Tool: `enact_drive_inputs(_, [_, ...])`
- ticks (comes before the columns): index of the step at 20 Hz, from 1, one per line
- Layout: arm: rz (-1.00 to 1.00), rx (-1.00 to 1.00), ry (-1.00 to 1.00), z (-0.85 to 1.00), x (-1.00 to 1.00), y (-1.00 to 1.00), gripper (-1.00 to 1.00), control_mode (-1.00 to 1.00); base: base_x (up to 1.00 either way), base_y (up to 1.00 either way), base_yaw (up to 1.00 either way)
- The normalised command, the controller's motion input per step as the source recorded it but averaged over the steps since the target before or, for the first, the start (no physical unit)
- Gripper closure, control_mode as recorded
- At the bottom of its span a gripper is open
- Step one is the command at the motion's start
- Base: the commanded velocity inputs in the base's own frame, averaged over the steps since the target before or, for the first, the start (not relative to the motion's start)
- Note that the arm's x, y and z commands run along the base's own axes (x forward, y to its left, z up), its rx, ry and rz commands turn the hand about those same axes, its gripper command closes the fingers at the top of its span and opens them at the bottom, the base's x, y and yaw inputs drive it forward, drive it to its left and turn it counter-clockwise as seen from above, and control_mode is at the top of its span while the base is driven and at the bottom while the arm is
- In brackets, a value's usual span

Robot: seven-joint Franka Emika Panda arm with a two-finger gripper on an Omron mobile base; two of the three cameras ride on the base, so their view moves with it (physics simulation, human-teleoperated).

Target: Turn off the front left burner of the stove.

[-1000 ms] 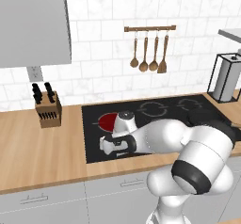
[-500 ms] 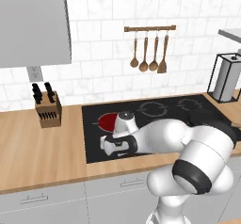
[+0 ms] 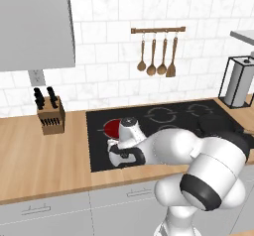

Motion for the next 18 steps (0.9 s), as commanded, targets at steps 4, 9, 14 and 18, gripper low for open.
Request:
enact_drive_inputs(4, [-0.54,0.0,0.1,-0.05,-0.07,0.0,1.0,-1.0,0.0,0.0,0.0])
enact_drive_inputs(9, [-0.63,0.02,0.13,-0.09,-0.01,0.0,1.0,-1.0,0.0,0.0,0.0])
enact_drive_inputs(14, [-0.72,0.07,0.12,-0.11,0.0,0.0,1.0,-1.0,0.0,0.0,0.0])
enact_drive_inputs(18, [-0.78,0.09,0.11,-0.18,0.0,0.0,1.0,-1.0,0.0,0.0,0.0])
